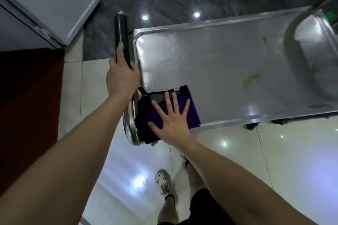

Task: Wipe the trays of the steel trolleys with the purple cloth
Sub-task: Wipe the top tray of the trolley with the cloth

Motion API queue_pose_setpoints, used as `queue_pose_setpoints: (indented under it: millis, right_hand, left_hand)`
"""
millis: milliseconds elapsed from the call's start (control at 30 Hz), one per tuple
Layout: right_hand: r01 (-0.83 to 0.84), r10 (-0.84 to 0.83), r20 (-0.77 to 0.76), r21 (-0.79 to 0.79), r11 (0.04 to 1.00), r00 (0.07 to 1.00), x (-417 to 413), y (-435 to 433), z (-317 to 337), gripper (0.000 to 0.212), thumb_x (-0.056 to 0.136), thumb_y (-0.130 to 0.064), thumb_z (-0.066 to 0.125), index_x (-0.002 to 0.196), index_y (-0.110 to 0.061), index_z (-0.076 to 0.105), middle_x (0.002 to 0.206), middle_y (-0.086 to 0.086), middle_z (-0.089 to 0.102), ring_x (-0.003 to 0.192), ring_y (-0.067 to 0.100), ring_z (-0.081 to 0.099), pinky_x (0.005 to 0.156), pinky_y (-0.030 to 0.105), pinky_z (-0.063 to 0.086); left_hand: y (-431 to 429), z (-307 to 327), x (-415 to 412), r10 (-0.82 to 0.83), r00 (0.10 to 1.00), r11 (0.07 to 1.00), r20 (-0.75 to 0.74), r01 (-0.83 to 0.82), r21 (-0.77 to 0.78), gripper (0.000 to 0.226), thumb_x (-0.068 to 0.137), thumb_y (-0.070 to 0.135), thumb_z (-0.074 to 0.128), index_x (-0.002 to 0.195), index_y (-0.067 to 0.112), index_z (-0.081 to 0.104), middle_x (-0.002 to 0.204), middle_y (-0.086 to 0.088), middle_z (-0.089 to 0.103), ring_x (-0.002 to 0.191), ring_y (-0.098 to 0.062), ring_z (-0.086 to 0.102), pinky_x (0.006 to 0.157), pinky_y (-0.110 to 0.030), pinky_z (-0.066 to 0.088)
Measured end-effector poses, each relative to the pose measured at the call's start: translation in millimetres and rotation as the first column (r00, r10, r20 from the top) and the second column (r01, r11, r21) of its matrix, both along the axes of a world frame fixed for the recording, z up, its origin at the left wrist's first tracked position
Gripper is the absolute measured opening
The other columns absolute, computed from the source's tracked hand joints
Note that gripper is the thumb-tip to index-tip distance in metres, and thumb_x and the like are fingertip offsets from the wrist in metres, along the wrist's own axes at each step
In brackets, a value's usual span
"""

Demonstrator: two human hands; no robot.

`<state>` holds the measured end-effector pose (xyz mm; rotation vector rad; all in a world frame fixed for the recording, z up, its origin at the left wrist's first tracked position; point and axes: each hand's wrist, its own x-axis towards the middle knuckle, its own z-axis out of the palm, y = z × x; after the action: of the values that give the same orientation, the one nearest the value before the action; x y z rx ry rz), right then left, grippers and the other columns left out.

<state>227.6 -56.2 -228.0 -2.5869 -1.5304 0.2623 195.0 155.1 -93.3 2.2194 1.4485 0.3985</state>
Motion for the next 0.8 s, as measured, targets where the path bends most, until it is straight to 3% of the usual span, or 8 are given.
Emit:
queue_pose_setpoints:
  millis: [200,400,633,800]
  right_hand:
    - [0.057,-0.067,-0.08,-0.116,0.992,0.995,24.2,-33.9,13.8,0.087,0.095,-0.093,0.025,0.17,-0.052,0.009,0.181,-0.002,-0.017,0.165,0.023,-0.026,0.125,0.075,-0.009]
    - [0.229,-0.245,-0.049,-0.218,0.949,0.968,114.2,-53.6,25.4,0.09,0.094,-0.094,0.022,0.17,-0.052,0.0,0.179,-0.002,-0.026,0.163,0.024,-0.03,0.124,0.075,-0.012]
    - [0.335,-0.35,-0.063,-0.17,0.927,0.935,198.6,72.3,20.7,0.094,0.09,-0.096,0.016,0.171,-0.05,0.003,0.181,0.007,-0.018,0.165,0.034,-0.023,0.118,0.082,-0.011]
    - [0.229,-0.238,-0.06,-0.121,0.966,0.969,204.0,189.4,13.3,0.093,0.088,-0.097,0.006,0.169,-0.053,0.0,0.18,0.016,-0.017,0.163,0.043,-0.022,0.112,0.087,-0.013]
  left_hand:
    - [-0.5,5.8,-2.4,-0.032,0.999,0.999,0.041,0.034,-0.043,0.067,0.109,0.036,0.044,0.17,0.04,0.017,0.137,-0.018,0.057,0.109,-0.034,0.064,0.092,-0.045,0.052]
    - [-5.5,12.0,-3.7,-0.032,0.998,0.997,0.047,0.035,-0.066,0.067,0.109,0.036,0.045,0.17,0.042,0.017,0.138,-0.016,0.057,0.112,-0.034,0.063,0.099,-0.053,0.056]
    - [-5.4,9.1,-6.3,-0.015,0.999,0.999,0.047,0.017,-0.04,0.068,0.111,0.033,0.047,0.171,0.043,0.017,0.137,-0.011,0.058,0.101,-0.025,0.063,0.091,-0.05,0.058]
    - [-5.5,4.8,-6.6,0.0,0.998,1.0,0.058,0.0,0.002,0.068,0.111,0.031,0.049,0.172,0.04,0.019,0.138,-0.01,0.058,0.098,-0.018,0.059,0.085,-0.039,0.054]
